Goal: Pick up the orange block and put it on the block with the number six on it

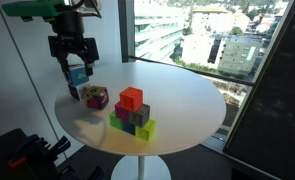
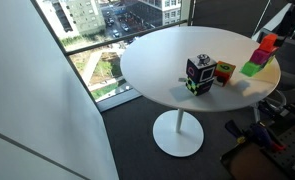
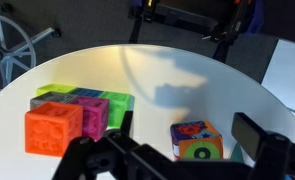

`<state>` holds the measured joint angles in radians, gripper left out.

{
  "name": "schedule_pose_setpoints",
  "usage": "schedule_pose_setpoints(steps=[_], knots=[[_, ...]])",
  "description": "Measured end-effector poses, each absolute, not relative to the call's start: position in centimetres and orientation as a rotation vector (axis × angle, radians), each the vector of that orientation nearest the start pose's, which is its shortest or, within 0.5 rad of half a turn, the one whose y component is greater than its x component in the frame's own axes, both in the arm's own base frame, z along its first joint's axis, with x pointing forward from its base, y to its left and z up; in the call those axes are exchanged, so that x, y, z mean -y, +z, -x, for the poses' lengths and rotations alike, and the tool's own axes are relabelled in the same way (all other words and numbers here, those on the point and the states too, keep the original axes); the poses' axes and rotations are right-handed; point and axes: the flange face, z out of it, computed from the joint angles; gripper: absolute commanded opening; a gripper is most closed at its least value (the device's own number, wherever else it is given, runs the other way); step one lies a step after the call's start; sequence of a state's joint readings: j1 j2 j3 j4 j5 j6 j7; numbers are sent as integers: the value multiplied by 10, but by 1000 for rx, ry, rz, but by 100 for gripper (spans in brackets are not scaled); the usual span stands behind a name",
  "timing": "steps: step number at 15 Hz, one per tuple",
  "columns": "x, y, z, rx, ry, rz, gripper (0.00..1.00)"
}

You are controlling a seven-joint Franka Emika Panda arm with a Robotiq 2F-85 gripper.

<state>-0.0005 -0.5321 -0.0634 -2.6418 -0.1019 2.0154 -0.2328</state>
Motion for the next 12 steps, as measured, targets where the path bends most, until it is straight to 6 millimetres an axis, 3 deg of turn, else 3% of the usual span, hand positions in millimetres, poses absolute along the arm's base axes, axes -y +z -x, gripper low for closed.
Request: schedule_pose_setpoints(steps=[4, 12], knots=[[37, 410, -373, 323, 100, 3199, 100], [78, 405, -390, 66, 40, 3275, 100]])
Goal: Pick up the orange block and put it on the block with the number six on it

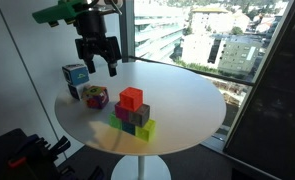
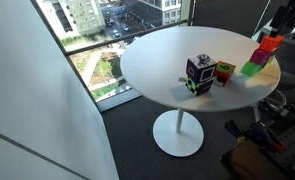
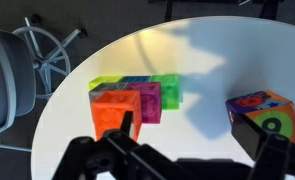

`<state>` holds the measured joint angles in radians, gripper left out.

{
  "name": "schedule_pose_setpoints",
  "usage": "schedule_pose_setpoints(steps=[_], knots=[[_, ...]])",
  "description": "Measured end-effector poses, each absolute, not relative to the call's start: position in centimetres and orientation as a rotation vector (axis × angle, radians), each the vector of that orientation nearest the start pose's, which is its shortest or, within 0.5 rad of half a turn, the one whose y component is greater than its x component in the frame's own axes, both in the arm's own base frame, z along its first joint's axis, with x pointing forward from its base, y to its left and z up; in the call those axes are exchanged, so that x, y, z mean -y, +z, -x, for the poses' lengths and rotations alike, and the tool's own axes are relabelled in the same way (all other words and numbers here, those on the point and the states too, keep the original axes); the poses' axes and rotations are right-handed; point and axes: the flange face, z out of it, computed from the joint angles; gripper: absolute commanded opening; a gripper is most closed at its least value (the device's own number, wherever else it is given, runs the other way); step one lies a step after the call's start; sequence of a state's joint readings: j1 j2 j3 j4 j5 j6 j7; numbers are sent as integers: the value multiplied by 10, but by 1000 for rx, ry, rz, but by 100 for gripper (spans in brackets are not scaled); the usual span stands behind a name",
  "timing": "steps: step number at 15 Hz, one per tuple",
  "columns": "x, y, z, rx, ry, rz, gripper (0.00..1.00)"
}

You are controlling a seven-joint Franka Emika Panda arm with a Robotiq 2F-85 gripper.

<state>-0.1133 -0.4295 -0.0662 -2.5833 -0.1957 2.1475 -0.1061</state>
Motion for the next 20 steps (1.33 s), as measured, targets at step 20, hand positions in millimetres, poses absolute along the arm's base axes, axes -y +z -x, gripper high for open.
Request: schedule_pose_setpoints(steps=[20], knots=[[142, 377, -409, -244, 14, 3244, 100]])
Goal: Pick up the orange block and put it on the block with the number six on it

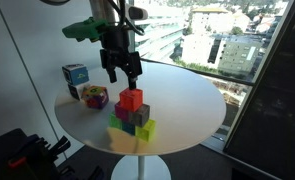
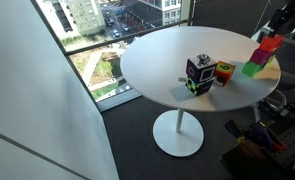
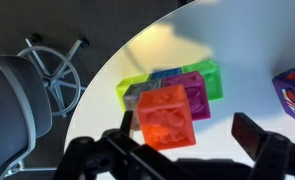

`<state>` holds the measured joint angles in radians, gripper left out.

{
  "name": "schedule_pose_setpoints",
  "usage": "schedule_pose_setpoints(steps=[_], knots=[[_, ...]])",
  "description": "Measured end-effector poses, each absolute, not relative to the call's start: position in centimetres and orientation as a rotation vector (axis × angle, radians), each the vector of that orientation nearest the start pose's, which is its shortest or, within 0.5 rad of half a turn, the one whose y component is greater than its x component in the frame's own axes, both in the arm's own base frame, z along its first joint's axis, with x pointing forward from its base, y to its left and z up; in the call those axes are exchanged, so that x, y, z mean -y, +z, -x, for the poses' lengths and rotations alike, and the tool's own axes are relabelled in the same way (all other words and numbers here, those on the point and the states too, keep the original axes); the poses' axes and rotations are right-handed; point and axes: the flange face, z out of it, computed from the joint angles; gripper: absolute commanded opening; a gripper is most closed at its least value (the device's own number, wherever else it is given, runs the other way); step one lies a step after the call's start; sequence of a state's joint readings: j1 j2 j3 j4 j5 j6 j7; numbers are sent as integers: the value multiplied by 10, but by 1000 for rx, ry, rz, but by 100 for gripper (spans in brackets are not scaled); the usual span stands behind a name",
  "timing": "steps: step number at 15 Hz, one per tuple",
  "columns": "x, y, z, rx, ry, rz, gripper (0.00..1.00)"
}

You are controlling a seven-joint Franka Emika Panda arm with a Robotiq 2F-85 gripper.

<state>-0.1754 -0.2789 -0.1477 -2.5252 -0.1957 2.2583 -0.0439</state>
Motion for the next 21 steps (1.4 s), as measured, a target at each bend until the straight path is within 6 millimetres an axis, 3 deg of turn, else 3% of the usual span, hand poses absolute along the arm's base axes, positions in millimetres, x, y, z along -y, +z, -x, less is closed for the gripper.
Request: schedule_pose_setpoints(steps=[8, 21], knots=[[160, 365, -413, -292, 24, 3232, 100], [158, 360, -415, -284, 39, 3232, 100]])
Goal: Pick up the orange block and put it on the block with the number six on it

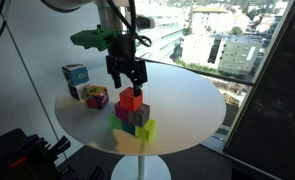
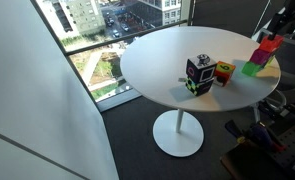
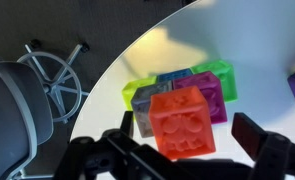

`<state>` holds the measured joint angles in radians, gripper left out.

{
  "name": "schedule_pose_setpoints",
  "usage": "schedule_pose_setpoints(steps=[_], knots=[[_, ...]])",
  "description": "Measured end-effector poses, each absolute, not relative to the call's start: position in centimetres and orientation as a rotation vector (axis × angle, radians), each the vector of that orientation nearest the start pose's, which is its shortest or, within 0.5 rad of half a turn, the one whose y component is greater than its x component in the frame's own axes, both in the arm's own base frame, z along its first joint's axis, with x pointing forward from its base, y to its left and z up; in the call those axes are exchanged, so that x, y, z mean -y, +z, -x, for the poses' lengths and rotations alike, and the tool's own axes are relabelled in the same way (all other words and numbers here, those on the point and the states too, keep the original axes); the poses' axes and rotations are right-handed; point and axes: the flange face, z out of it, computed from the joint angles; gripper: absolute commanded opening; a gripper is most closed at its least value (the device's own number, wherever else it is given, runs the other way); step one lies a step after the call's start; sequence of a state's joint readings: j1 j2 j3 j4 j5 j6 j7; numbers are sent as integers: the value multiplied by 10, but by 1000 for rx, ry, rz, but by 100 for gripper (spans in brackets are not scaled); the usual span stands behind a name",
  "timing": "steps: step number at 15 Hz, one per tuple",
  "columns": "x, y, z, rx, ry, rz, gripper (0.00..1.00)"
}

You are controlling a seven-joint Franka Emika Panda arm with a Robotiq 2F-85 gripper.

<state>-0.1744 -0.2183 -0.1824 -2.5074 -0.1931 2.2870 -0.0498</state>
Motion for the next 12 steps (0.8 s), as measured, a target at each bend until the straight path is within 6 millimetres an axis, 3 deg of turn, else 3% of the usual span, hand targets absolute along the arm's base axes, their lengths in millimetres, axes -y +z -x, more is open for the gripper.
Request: schedule_pose_setpoints(steps=[12], knots=[[164, 349, -422, -234, 10, 3208, 100]])
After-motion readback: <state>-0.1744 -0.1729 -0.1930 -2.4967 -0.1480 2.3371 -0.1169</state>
